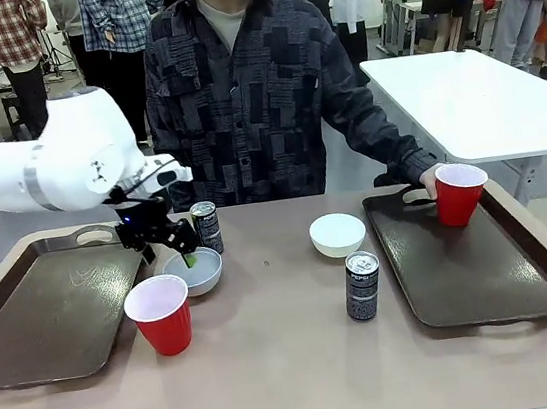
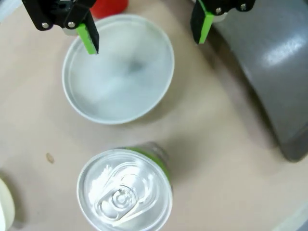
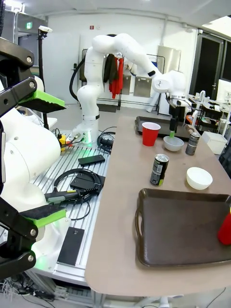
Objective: Prepare tableware on both trays.
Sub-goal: Pick up a Picnic Bowl from the table and place it on a Handle tray.
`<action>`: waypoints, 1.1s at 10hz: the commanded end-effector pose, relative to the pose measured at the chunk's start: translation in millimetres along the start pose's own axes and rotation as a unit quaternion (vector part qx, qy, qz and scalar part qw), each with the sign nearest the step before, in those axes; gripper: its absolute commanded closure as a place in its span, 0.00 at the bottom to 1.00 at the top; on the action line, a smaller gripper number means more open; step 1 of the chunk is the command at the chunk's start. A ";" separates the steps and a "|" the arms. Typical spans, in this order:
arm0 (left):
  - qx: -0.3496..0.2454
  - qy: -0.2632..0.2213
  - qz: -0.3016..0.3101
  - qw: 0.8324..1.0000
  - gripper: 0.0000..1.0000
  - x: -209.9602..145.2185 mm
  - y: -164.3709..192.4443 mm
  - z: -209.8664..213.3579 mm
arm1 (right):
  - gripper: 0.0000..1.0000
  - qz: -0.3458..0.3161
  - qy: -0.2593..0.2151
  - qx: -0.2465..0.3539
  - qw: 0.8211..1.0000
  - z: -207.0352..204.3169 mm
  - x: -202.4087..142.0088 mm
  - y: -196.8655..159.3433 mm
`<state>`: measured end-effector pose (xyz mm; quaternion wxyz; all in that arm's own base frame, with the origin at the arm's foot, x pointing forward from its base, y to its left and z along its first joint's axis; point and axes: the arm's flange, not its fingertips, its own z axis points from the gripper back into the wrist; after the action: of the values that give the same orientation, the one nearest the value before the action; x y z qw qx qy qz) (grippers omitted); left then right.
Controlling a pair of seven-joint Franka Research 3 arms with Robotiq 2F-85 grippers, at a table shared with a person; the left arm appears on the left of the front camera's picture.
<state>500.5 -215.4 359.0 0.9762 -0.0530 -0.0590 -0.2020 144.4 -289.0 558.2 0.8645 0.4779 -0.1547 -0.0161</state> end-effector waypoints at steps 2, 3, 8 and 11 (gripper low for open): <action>0.046 -0.005 0.005 0.999 0.00 10.7 0.3 -20.1 | 0.00 0.010 -0.007 0.012 1.000 2.3 -0.2 1.9; 0.044 -0.002 -0.002 0.999 0.55 8.8 1.4 -21.7 | 0.00 0.010 -0.007 0.012 1.000 2.3 -0.2 1.9; 0.057 -0.004 0.012 0.998 0.82 11.4 4.5 -14.8 | 0.00 0.010 -0.007 0.012 1.000 2.3 -0.2 1.9; 0.055 0.002 0.023 0.998 1.00 12.4 4.8 -9.2 | 0.00 0.010 -0.007 0.012 1.000 2.3 -0.2 1.9</action>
<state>513.0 -213.1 345.9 0.9783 -0.0211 -0.0691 -0.1940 144.4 -289.0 558.2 0.8646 0.4778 -0.1549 -0.0154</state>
